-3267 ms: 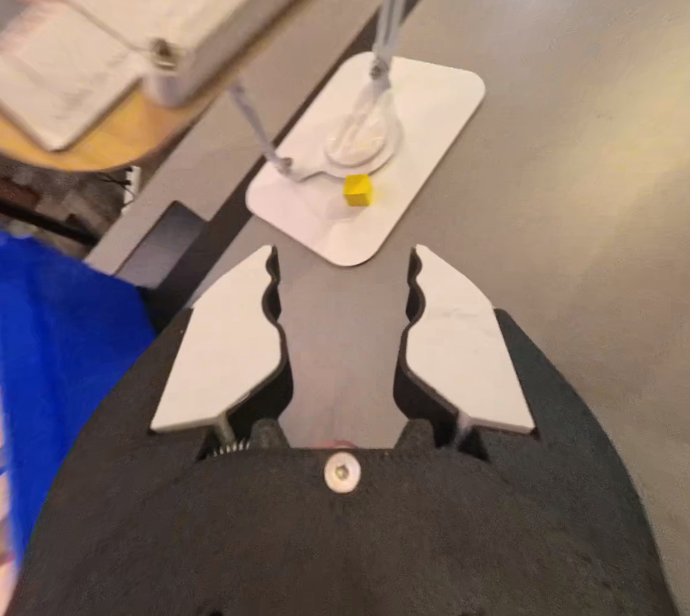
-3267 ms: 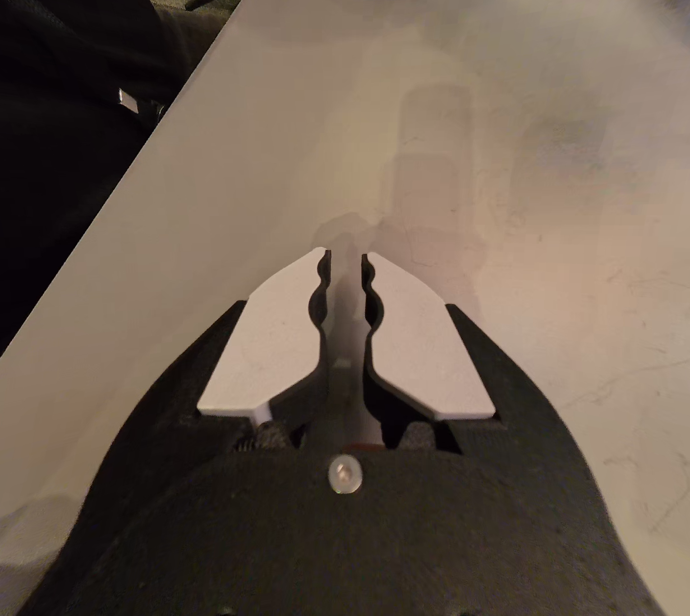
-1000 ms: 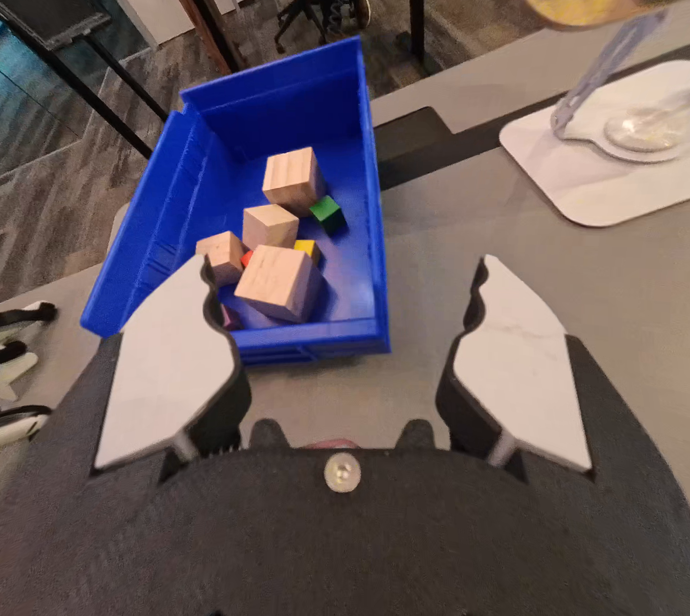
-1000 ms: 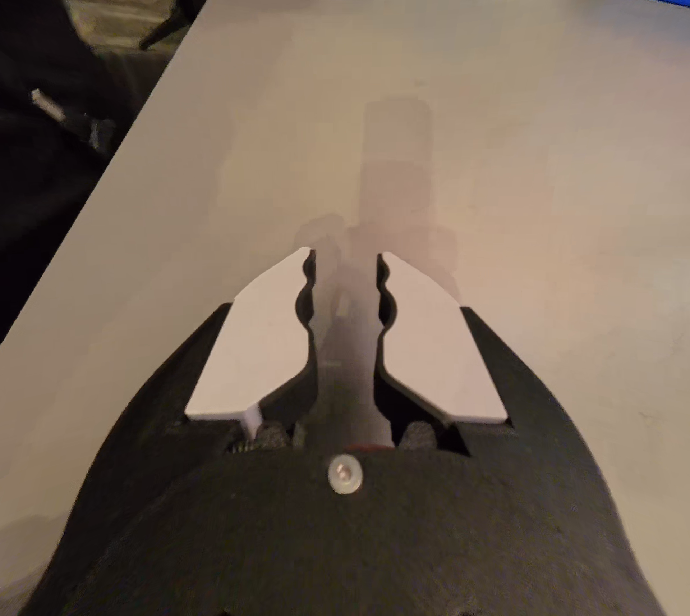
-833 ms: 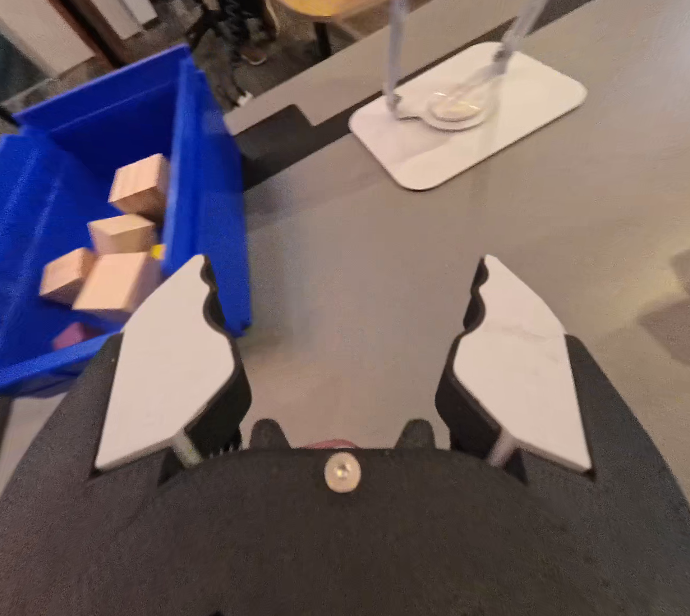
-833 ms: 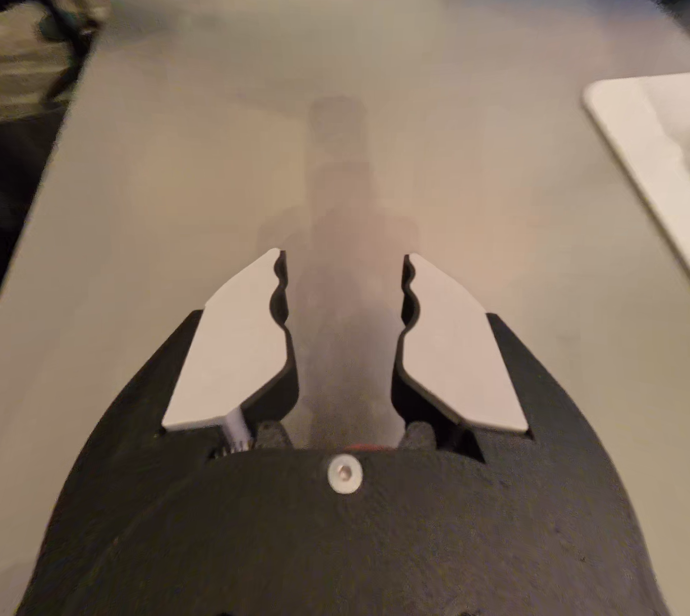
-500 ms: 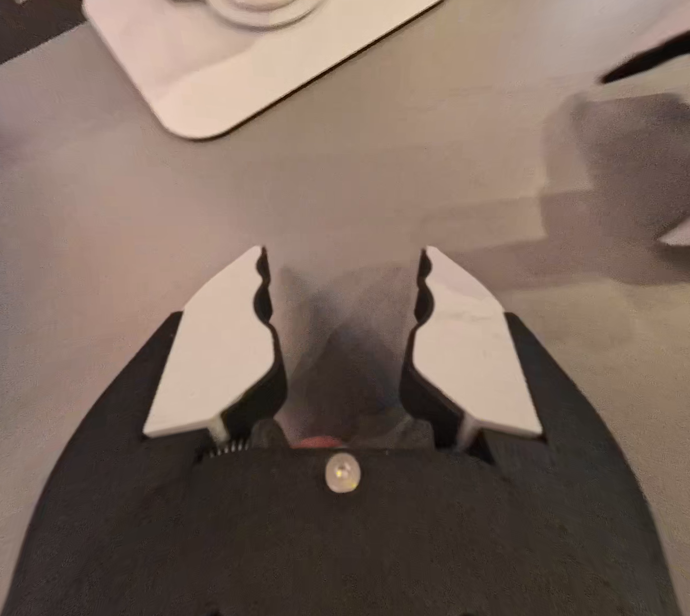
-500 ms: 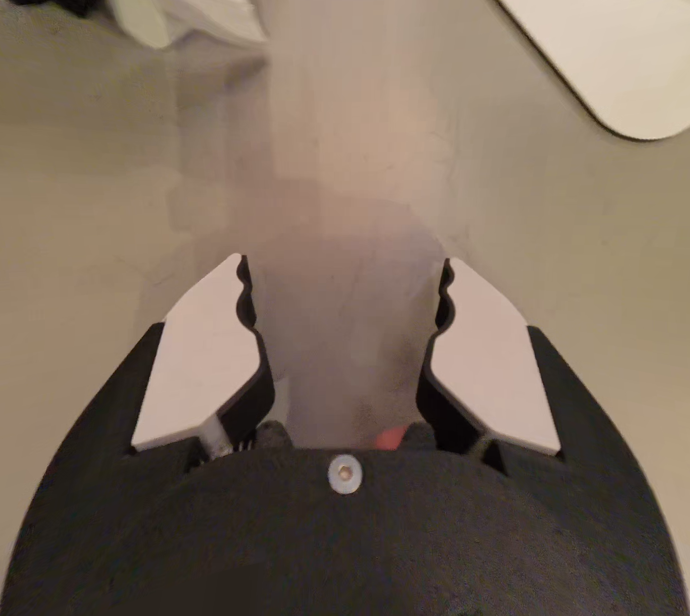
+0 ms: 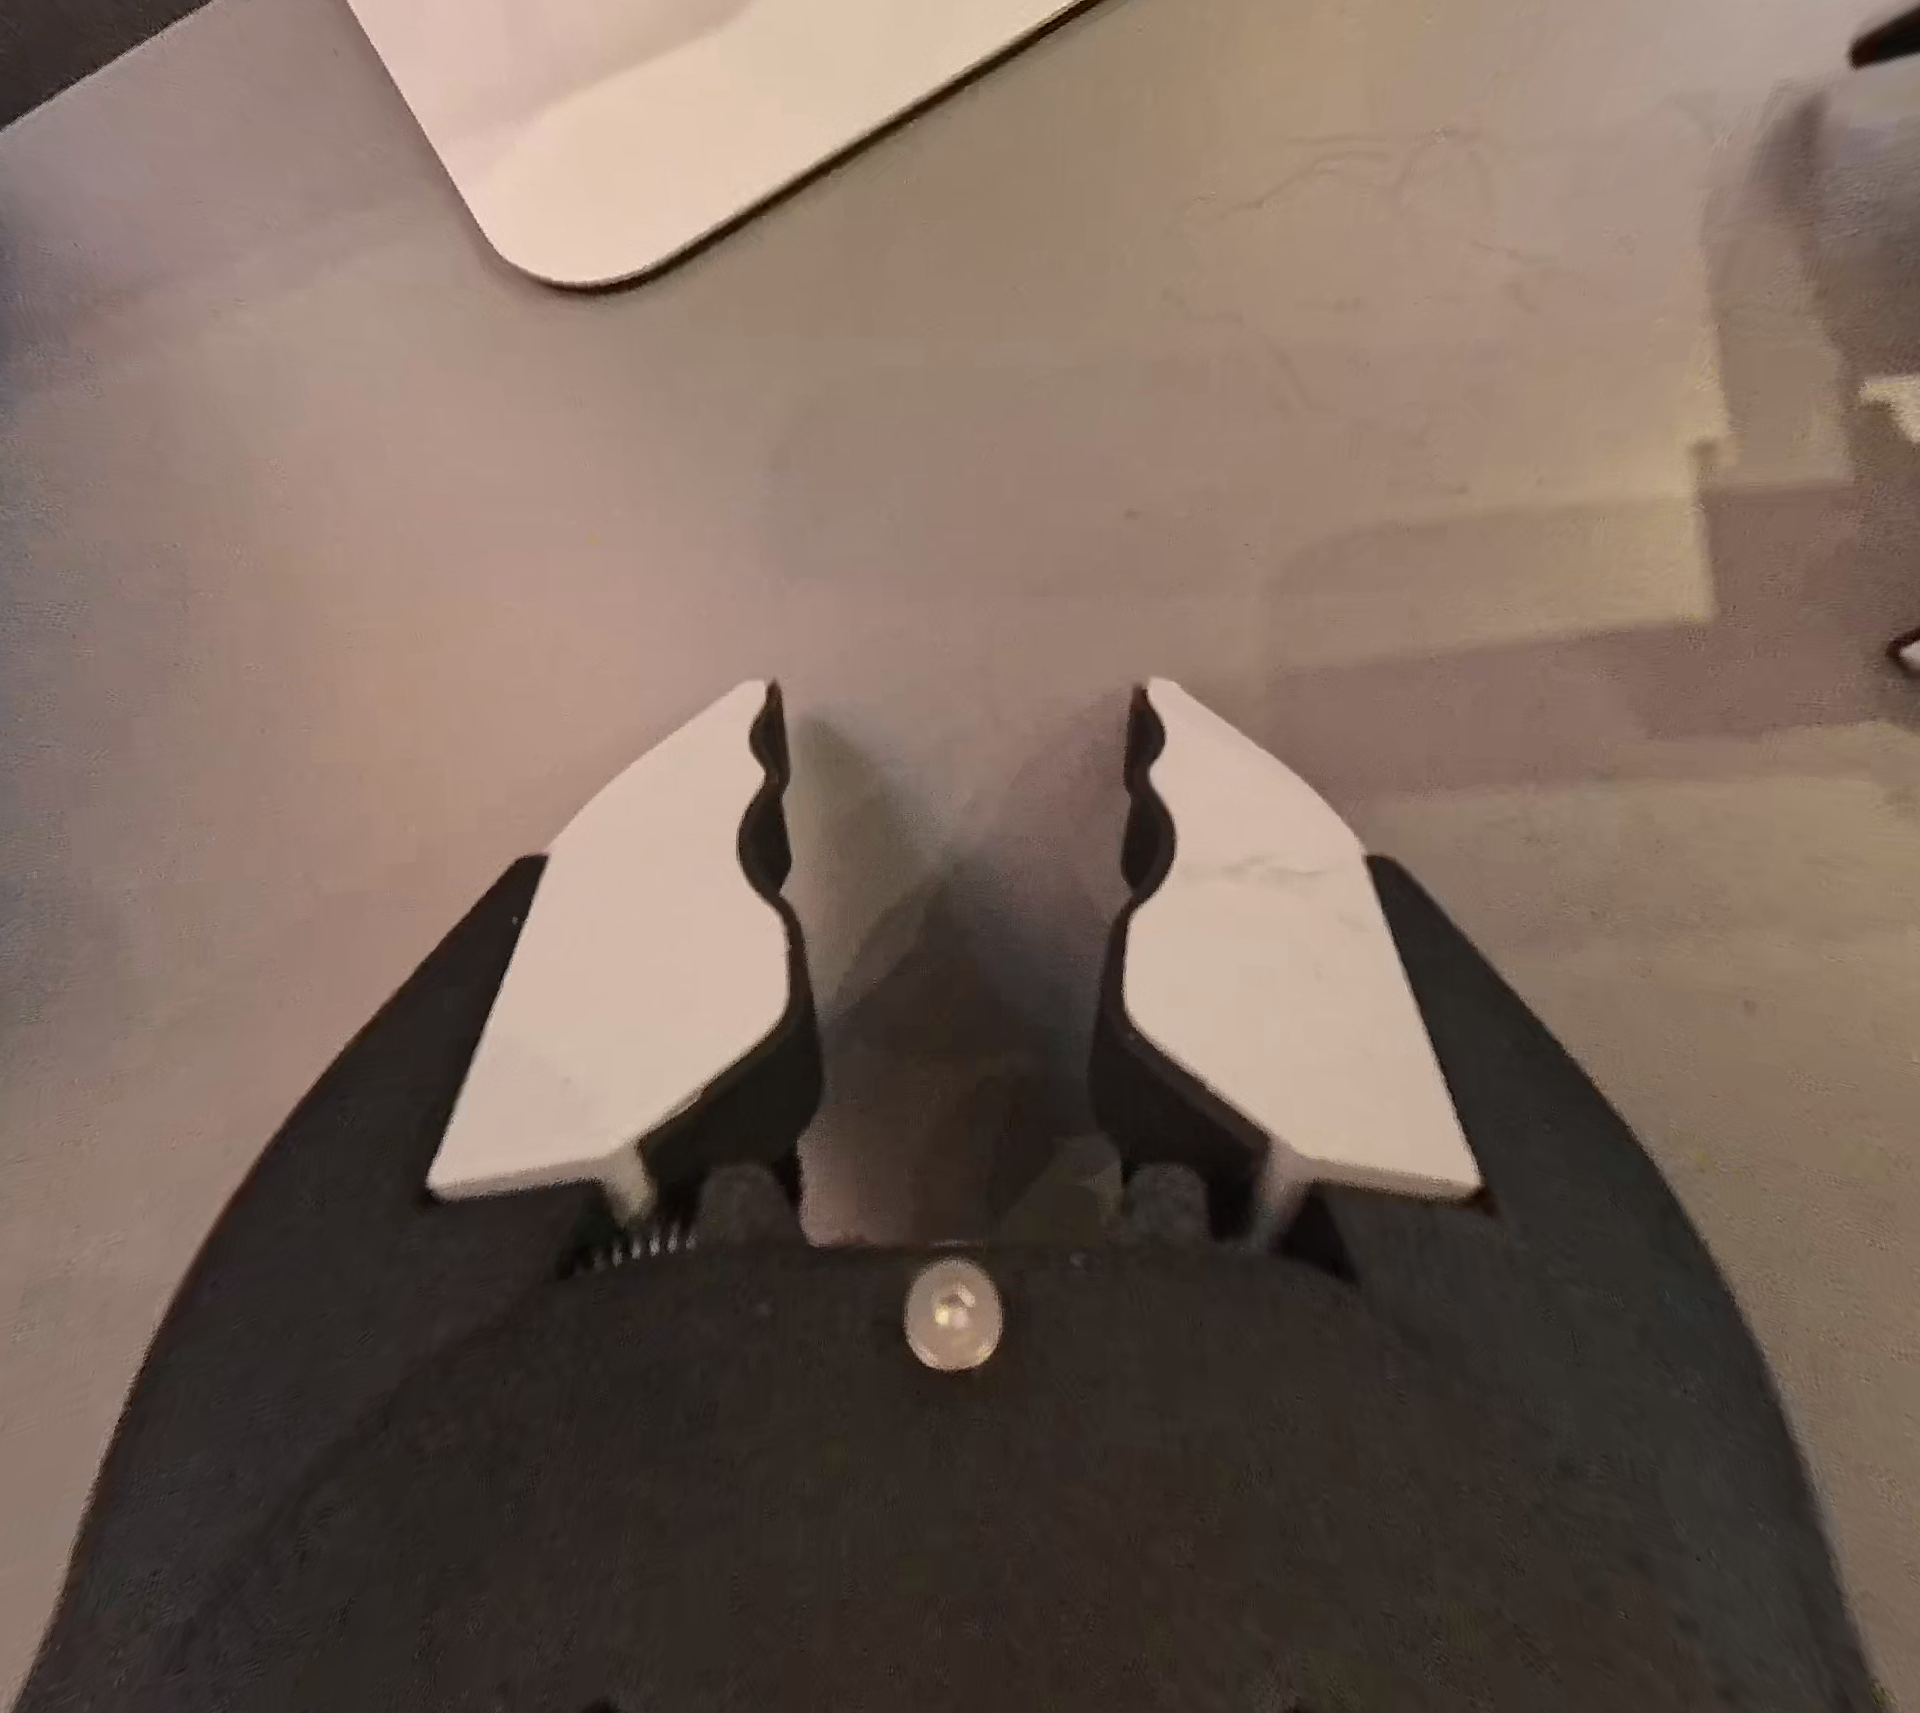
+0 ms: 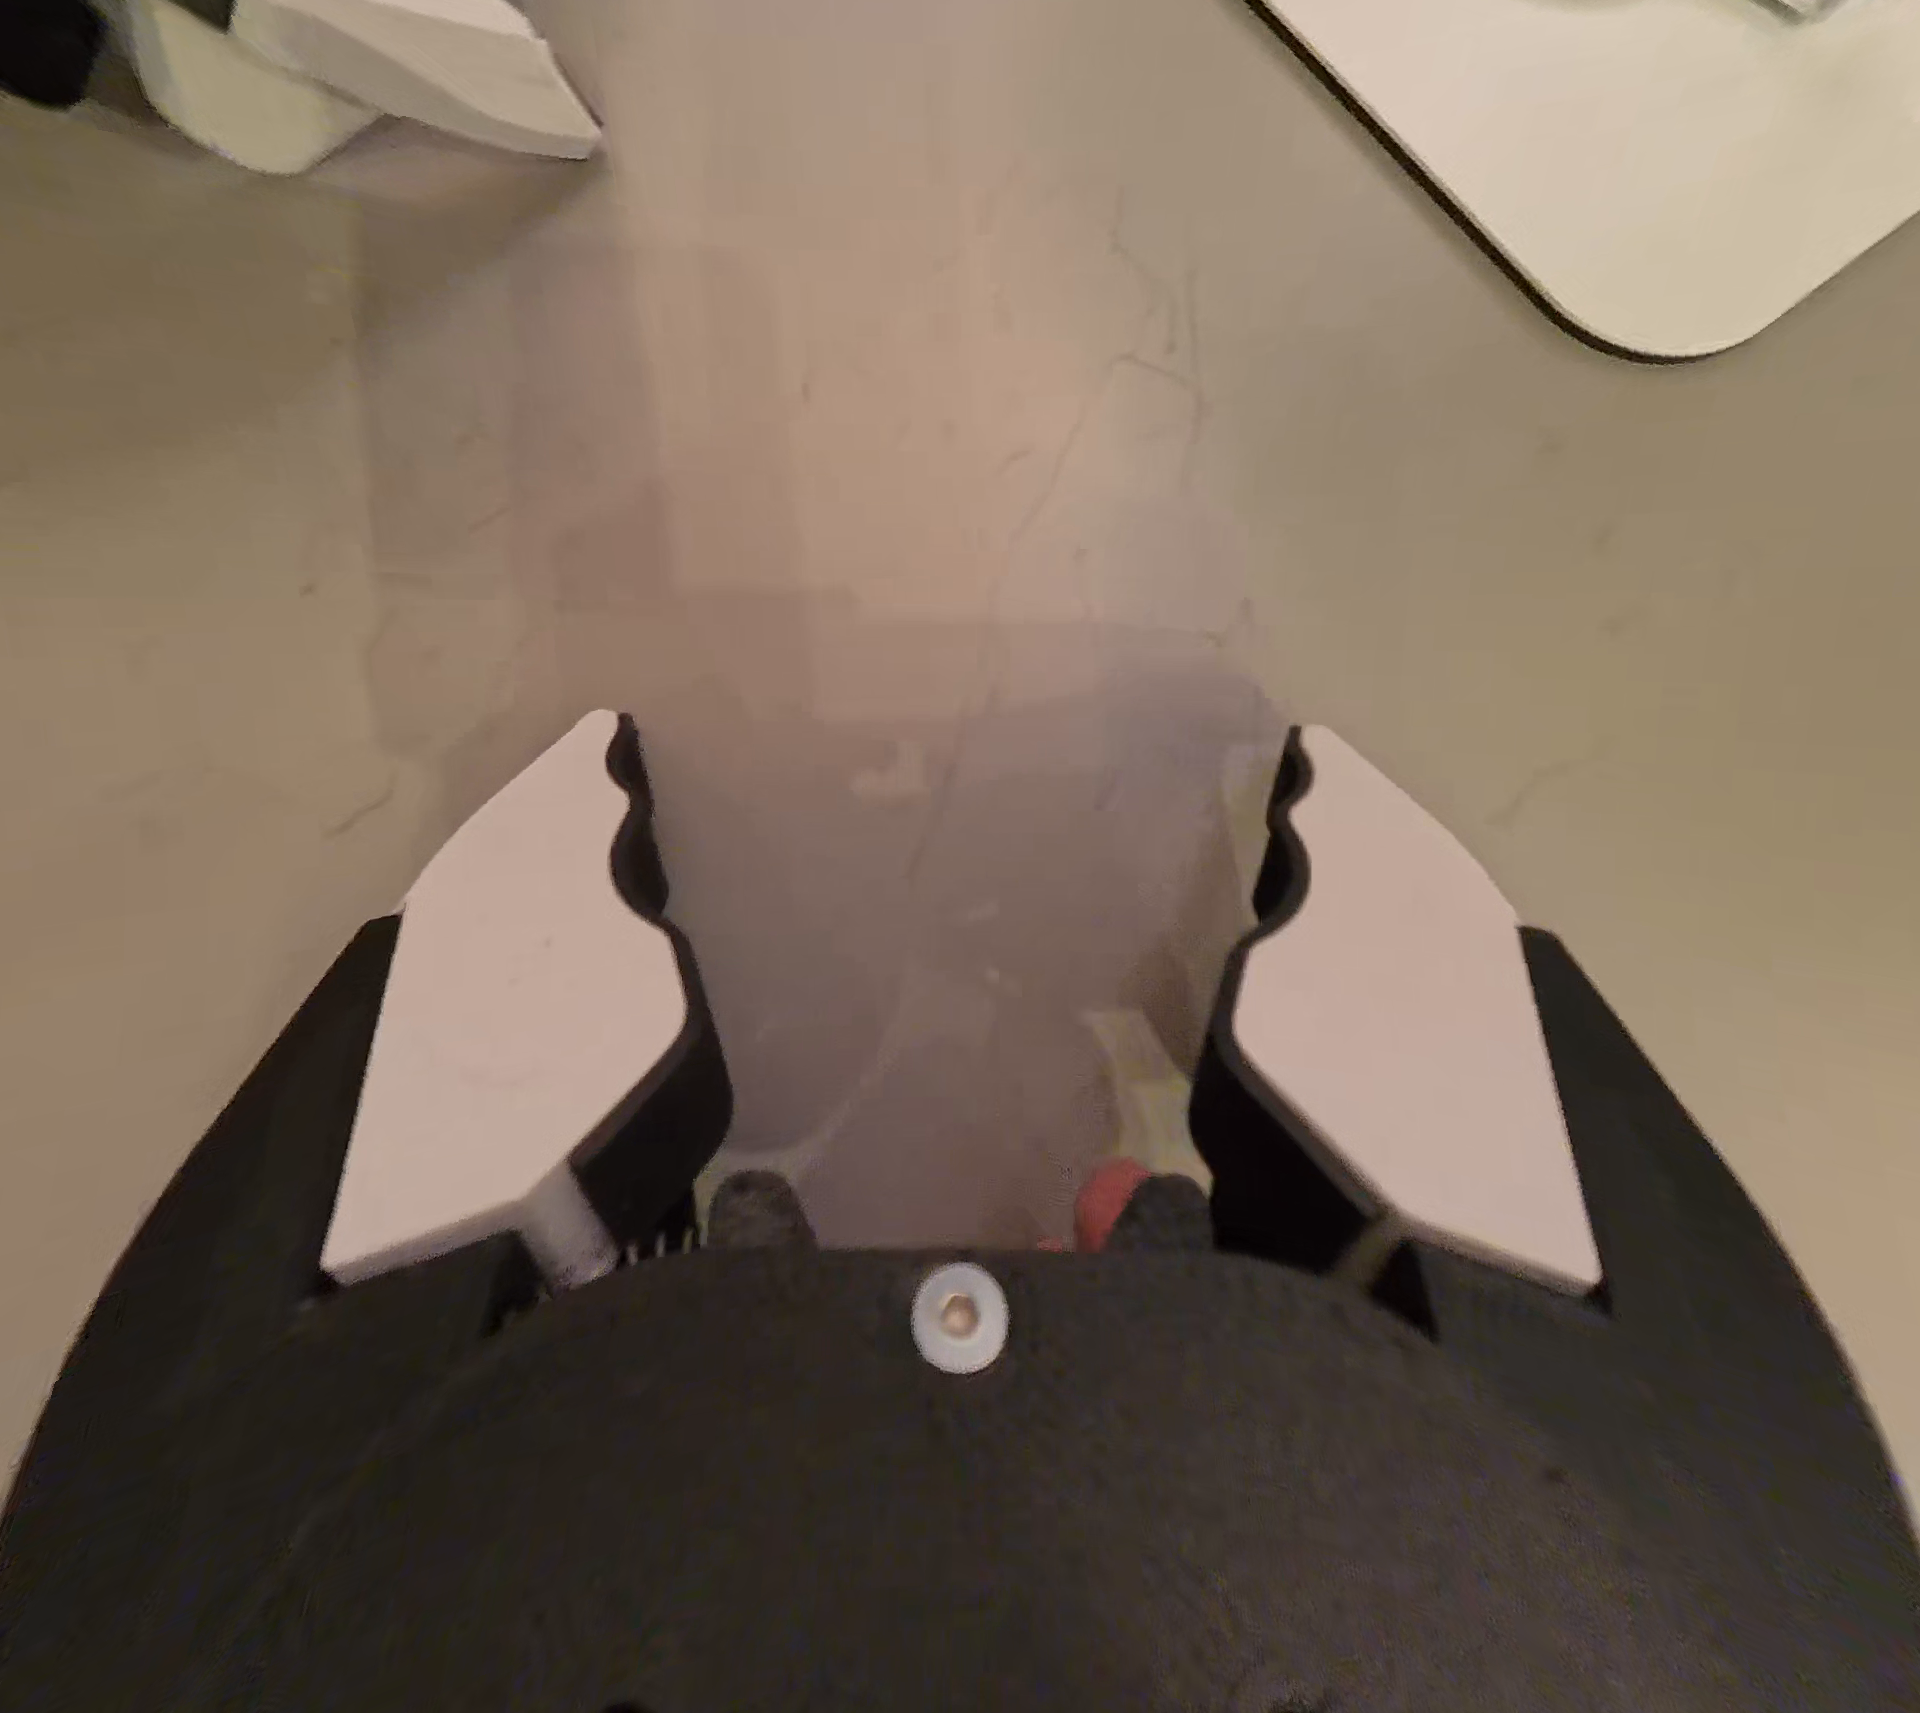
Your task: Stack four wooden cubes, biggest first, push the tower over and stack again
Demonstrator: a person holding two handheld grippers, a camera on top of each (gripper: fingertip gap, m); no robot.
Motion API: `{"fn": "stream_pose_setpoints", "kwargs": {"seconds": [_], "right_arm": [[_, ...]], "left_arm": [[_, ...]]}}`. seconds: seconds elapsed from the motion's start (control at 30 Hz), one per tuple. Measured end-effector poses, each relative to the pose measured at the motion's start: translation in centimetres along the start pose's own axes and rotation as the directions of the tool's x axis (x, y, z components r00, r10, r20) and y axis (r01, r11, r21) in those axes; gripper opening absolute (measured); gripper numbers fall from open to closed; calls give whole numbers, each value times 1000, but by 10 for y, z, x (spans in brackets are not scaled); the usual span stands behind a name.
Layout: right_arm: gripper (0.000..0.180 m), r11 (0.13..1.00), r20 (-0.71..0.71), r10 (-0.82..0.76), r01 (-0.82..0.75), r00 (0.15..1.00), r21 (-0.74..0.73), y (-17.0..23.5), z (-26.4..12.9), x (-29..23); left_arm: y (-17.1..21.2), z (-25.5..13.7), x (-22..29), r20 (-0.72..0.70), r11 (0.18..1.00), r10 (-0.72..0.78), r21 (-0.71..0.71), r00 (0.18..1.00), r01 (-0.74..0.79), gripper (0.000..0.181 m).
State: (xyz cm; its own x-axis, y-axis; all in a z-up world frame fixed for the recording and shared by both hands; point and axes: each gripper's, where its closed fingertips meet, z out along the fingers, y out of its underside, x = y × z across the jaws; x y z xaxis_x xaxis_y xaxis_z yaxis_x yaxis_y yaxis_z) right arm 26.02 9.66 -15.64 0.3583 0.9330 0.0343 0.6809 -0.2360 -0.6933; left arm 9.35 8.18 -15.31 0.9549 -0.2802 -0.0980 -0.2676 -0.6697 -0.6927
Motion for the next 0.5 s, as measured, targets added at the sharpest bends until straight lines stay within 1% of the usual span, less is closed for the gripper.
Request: {"fn": "stream_pose_setpoints", "kwargs": {"seconds": [0.03,0.1,0.2,0.27,0.33,0.37,0.43,0.5], "right_arm": [[112,1000,9,9,-9,1000,-6,1,0,-1],[112,1000,22,19,-19,1000,-11,1,1,-1],[112,1000,21,17,-17,1000,-11,1,1,-1],[112,1000,19,19,-18,1000,-12,1,1,-1],[112,1000,19,19,-19,1000,-12,1,1,-1],[112,1000,19,19,-19,1000,-12,1,1,-1],[113,1000,20,20,-20,1000,-12,1,1,-1],[113,1000,20,20,-20,1000,-12,1,1,-1]], "left_arm": [[0,-2,0,17,1000,29,7,999,-29,62],[2,-7,-4,60,996,77,30,995,-78,72],[3,-12,-4,62,991,122,49,991,-125,78],[4,-14,-8,91,992,108,48,990,-113,82],[7,-14,-17,130,997,59,33,990,-64,97],[11,-14,-20,143,1000,15,16,990,-17,100],[16,-15,-24,131,999,-51,-2,990,51,104],[19,-13,-21,81,994,-101,-24,992,103,101]]}}
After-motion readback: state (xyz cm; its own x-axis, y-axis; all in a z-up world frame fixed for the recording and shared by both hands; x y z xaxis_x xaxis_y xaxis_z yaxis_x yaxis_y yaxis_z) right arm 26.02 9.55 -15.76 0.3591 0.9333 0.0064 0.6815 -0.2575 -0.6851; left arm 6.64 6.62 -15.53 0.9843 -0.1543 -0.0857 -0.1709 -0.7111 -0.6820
